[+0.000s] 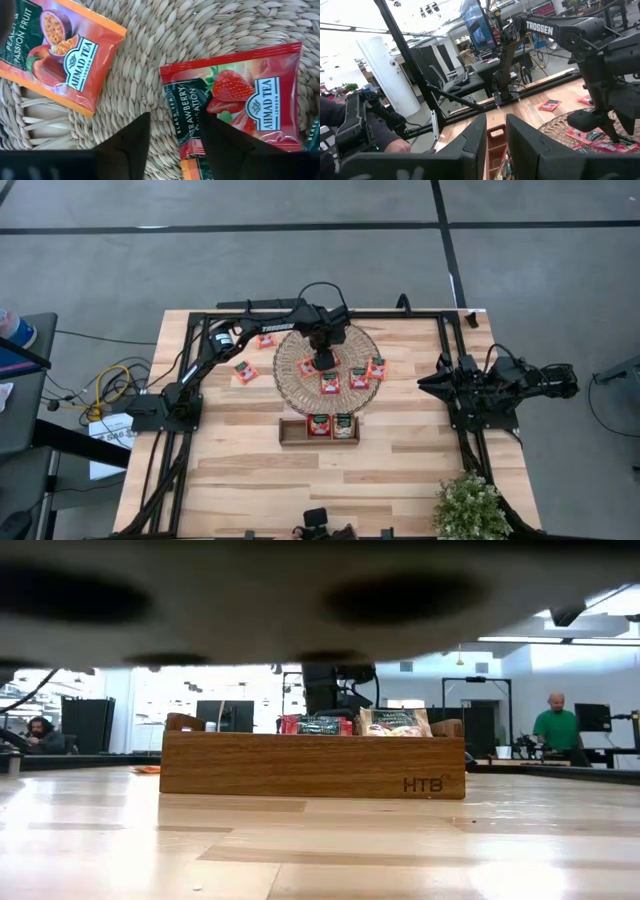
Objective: Pick & Place Tea
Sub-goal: Put the red tea bag into the middle section of the wooden organizer
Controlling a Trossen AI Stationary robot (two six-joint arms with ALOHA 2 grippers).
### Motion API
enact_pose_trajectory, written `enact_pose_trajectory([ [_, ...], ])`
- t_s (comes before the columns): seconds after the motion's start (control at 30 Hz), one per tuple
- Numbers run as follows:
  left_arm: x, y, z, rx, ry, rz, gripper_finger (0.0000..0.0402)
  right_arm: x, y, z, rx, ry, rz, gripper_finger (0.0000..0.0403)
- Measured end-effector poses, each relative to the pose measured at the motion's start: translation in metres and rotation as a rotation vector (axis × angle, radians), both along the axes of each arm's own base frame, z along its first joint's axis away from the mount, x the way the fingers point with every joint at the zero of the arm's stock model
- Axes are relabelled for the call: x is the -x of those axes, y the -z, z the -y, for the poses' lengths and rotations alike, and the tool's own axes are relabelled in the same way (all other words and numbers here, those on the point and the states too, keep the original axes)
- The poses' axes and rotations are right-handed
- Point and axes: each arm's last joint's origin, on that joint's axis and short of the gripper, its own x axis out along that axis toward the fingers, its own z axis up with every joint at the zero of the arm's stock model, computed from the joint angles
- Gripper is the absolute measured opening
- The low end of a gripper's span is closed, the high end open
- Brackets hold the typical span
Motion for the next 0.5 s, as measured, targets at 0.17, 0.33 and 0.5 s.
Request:
enact_pose_trajectory([
  [0.17, 0.0008, 0.0004, -0.0008, -0.001, 0.013, -0.007, 0.0093, 0.0, 0.0, 0.0, 0.0, 0.0, 0.0, 0.0066],
  [0.33, 0.001, 0.0004, -0.0009, -0.004, 0.025, -0.01, 0.0082, 0.0, 0.0, 0.0, 0.0, 0.0, 0.0, 0.0066],
  [0.5, 0.0019, -0.0001, -0.001, -0.015, 0.044, -0.025, 0.0079, 0.0, 0.0, 0.0, 0.0, -0.001, 0.0, 0.0066],
])
